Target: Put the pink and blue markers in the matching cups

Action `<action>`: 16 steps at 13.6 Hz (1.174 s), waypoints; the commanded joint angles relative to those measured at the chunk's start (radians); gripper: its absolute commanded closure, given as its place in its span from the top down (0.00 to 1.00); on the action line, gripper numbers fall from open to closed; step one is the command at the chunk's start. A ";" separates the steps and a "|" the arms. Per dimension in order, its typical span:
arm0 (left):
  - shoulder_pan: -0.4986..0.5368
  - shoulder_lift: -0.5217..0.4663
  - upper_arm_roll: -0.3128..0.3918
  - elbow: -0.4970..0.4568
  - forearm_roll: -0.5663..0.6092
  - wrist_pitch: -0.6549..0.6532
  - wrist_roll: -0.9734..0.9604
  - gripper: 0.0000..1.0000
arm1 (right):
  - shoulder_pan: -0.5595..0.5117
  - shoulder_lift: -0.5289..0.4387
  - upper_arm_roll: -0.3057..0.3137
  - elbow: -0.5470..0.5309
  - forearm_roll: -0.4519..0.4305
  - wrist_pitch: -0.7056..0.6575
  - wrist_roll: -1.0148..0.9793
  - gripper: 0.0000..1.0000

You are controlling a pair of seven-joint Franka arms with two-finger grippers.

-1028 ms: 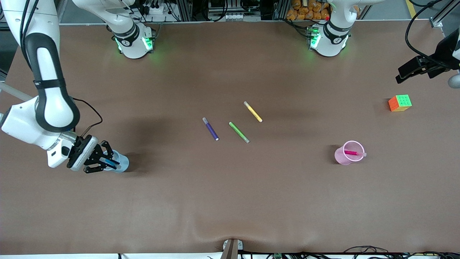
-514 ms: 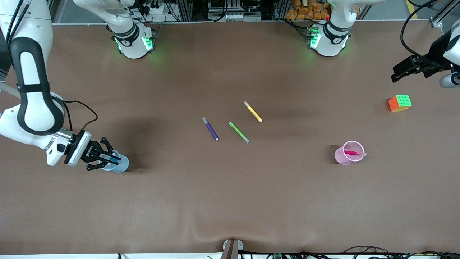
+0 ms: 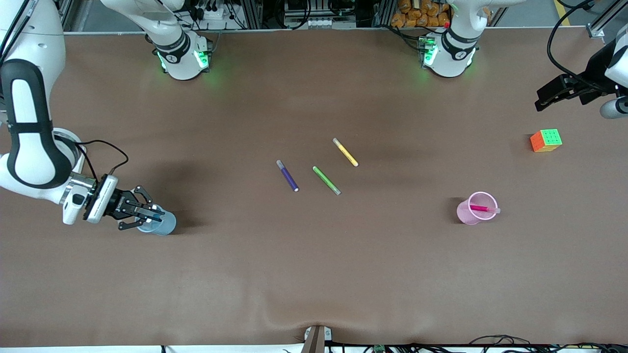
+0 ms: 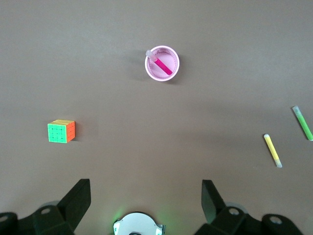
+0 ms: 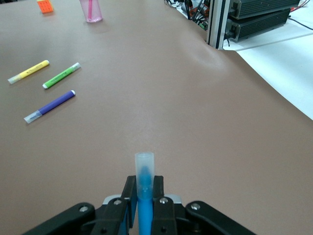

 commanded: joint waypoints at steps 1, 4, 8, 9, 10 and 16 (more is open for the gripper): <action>-0.001 -0.025 -0.005 -0.015 0.021 -0.018 0.002 1.00 | -0.049 0.011 0.014 0.017 0.031 -0.047 -0.046 0.00; -0.001 -0.021 -0.005 -0.019 0.021 -0.018 -0.001 1.00 | -0.056 0.011 0.014 0.020 0.031 -0.046 -0.071 0.79; -0.001 -0.021 -0.005 -0.015 0.021 -0.018 0.007 1.00 | -0.063 0.012 0.014 0.033 0.029 -0.047 -0.069 1.00; -0.001 -0.021 -0.007 -0.014 0.021 -0.018 0.000 1.00 | -0.060 0.009 0.012 0.040 0.028 -0.047 -0.065 1.00; -0.001 -0.021 -0.007 -0.014 0.021 -0.018 -0.003 1.00 | -0.057 0.003 0.011 0.049 0.020 -0.046 -0.056 1.00; 0.002 -0.024 -0.005 -0.005 0.007 -0.018 0.000 1.00 | -0.032 -0.081 0.000 0.158 -0.271 -0.026 0.345 1.00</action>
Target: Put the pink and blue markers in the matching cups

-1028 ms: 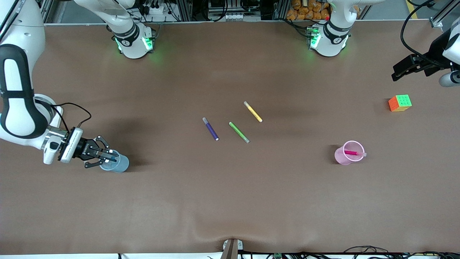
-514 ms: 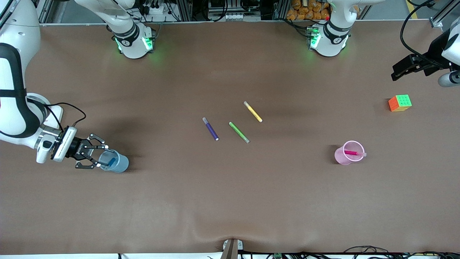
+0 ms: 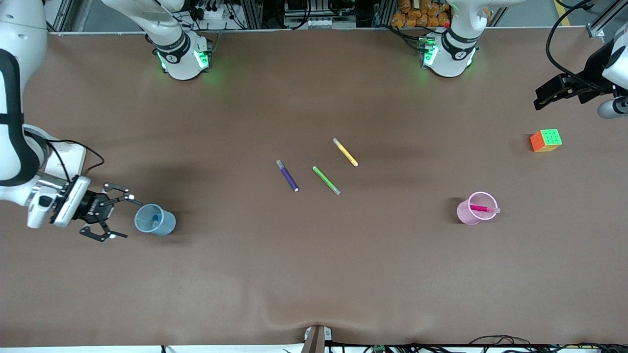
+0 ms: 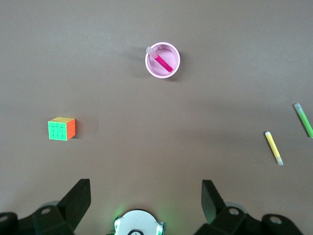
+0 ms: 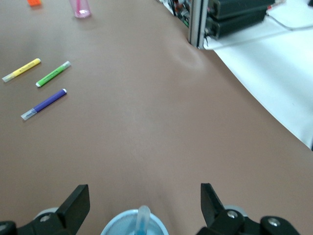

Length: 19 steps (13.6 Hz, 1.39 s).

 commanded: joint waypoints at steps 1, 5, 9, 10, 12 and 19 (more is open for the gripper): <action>0.002 -0.023 -0.002 0.000 0.003 -0.009 -0.003 1.00 | 0.012 -0.051 0.005 0.056 -0.151 0.007 0.220 1.00; 0.000 -0.013 -0.003 0.006 0.003 -0.009 0.013 1.00 | 0.064 -0.101 0.007 0.098 -0.347 0.006 0.533 1.00; 0.005 -0.011 -0.003 0.000 0.003 -0.009 0.014 1.00 | 0.106 -0.146 0.008 0.096 -0.453 0.001 0.741 1.00; 0.005 -0.013 -0.003 -0.005 0.003 -0.005 0.013 1.00 | 0.106 -0.155 0.007 0.096 -0.475 0.000 0.768 1.00; 0.005 -0.013 -0.003 -0.005 0.003 0.000 0.013 1.00 | 0.106 -0.190 0.007 0.096 -0.559 -0.003 0.831 1.00; 0.008 -0.019 -0.002 -0.013 0.004 -0.008 0.023 1.00 | 0.095 -0.351 0.005 0.083 -0.752 -0.149 1.179 1.00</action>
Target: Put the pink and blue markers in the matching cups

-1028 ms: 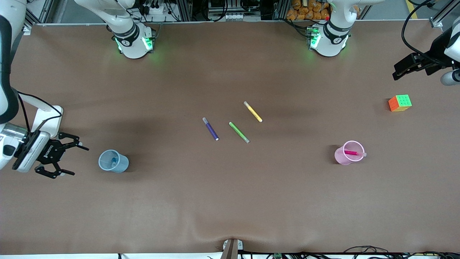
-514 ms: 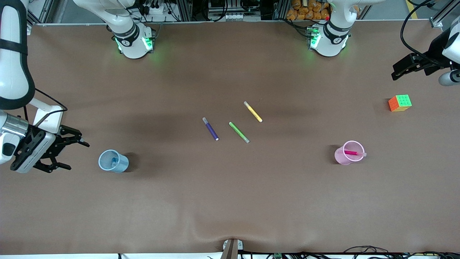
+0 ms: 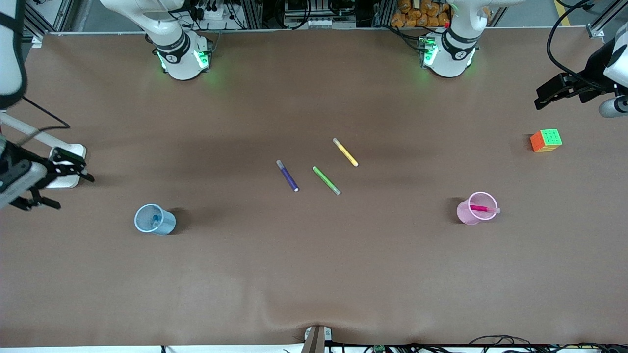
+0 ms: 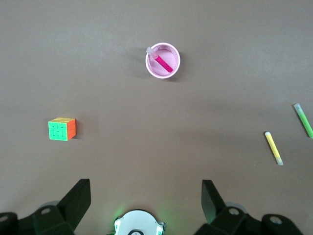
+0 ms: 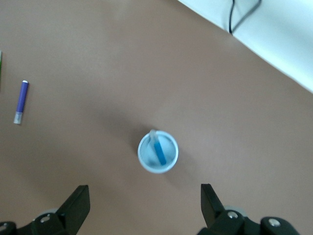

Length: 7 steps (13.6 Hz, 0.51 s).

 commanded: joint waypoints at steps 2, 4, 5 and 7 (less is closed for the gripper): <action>0.007 -0.015 0.003 -0.009 0.004 -0.011 0.026 1.00 | -0.015 -0.127 0.006 -0.056 -0.111 -0.032 0.176 1.00; 0.007 -0.016 0.005 -0.007 0.004 -0.009 0.037 1.00 | -0.021 -0.135 -0.012 -0.055 -0.124 -0.067 0.209 1.00; 0.007 -0.016 0.005 -0.009 0.004 -0.009 0.037 1.00 | -0.025 -0.135 -0.023 -0.056 -0.124 -0.069 0.212 1.00; 0.016 -0.012 0.005 -0.007 0.004 -0.008 0.037 1.00 | -0.009 -0.141 -0.050 -0.058 -0.138 -0.078 0.274 1.00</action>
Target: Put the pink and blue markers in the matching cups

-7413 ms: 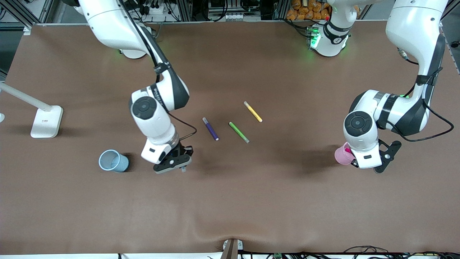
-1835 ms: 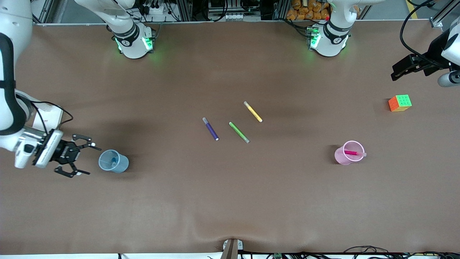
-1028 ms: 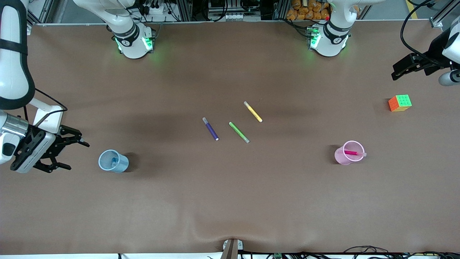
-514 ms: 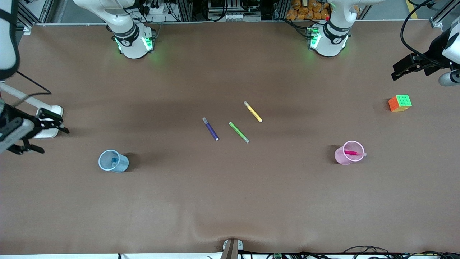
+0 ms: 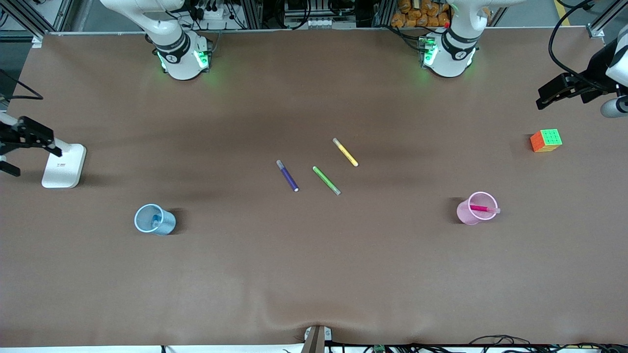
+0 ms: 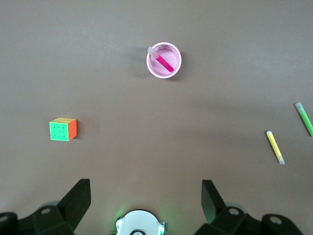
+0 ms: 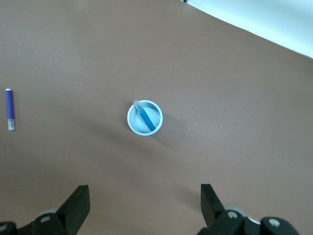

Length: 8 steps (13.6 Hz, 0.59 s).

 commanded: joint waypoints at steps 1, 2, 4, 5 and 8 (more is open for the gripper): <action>0.020 -0.006 0.000 0.003 0.003 -0.008 0.025 1.00 | -0.001 -0.043 -0.011 -0.029 -0.051 -0.032 0.119 1.00; 0.017 -0.006 0.000 0.002 0.004 -0.009 0.031 1.00 | 0.008 -0.054 -0.012 -0.029 -0.061 -0.053 0.168 1.00; 0.017 -0.009 -0.006 -0.003 0.004 -0.011 0.051 1.00 | 0.018 -0.071 -0.011 -0.029 -0.071 -0.078 0.254 1.00; 0.017 -0.012 -0.006 -0.003 0.004 -0.009 0.051 1.00 | 0.021 -0.079 -0.009 -0.029 -0.080 -0.086 0.285 1.00; 0.017 -0.010 -0.005 0.003 0.003 -0.009 0.054 1.00 | 0.024 -0.102 -0.006 -0.029 -0.090 -0.130 0.377 1.00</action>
